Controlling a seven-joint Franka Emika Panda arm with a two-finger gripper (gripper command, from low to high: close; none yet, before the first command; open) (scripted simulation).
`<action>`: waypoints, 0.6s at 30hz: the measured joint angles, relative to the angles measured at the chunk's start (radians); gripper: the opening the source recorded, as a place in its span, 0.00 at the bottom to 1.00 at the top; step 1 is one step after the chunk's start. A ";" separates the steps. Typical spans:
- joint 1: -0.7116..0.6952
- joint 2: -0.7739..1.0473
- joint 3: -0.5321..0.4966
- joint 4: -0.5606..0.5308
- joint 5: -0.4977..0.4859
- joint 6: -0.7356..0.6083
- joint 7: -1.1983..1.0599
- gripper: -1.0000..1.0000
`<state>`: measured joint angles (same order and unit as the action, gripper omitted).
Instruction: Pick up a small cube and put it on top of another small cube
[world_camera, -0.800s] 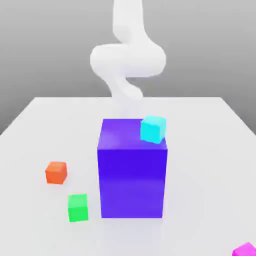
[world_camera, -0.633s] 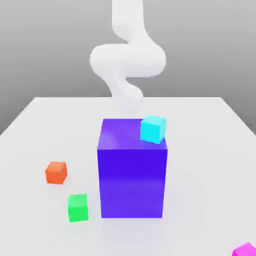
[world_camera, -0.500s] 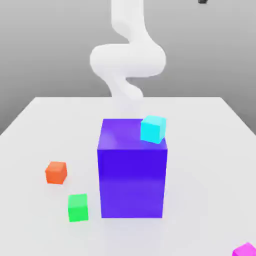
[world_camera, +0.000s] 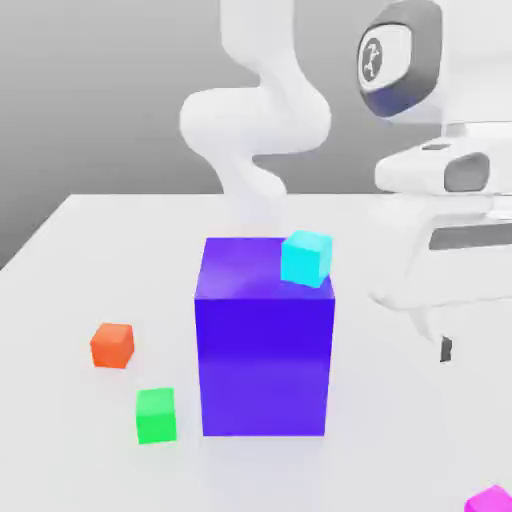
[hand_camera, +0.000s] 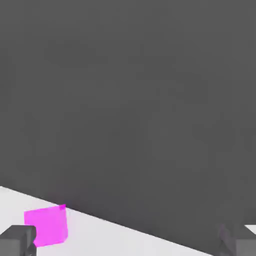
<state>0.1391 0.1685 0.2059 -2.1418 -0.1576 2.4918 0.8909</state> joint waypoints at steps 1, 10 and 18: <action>0.008 0.036 0.003 0.006 -0.006 0.007 0.004 0.50; 0.092 0.361 0.011 0.063 -0.055 0.101 0.033 0.50; 0.116 0.455 -0.016 0.086 -0.081 0.169 0.051 0.00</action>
<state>0.2548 0.6240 0.1899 -2.0558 -0.2386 2.6605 0.9416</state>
